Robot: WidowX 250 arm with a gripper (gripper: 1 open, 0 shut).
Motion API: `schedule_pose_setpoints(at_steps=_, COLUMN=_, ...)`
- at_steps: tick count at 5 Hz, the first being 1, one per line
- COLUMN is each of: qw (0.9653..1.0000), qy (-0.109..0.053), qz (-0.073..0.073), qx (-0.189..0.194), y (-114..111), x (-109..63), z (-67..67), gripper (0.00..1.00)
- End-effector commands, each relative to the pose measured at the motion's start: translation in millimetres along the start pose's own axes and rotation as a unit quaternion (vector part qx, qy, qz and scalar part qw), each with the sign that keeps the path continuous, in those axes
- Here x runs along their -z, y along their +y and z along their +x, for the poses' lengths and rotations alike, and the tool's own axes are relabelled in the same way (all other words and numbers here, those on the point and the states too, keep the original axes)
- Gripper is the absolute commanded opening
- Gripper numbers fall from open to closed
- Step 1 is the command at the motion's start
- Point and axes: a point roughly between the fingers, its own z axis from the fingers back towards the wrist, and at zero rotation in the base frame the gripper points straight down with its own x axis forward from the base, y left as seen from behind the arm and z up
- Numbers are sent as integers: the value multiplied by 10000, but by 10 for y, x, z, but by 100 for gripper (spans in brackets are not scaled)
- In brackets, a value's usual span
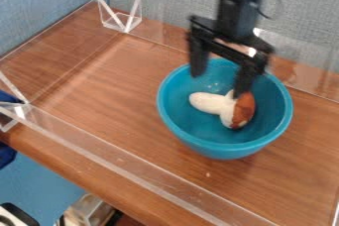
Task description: Remove the mushroom from inside the blue bowl and put it on the table
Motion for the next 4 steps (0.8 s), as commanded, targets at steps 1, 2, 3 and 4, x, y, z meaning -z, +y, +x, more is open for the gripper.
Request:
schedule_pose_setpoints(at_steps=1, qw=9990, qy=-176, qz=134, qx=390, y=-246, x=-95, z=133, gripper=100)
schedule_pose_setpoints(at_steps=2, qw=9988, qy=-110, qz=134, qx=459, y=-115, x=-20, z=172, gripper=100)
schedule_pose_setpoints(at_steps=3, qw=9993, qy=-109, qz=147, qx=320, y=130, x=11, z=139, gripper=100)
schedule_pose_setpoints(at_steps=4, qw=9987, qy=-73, qz=148, qx=490, y=120, x=183, z=138, gripper=100)
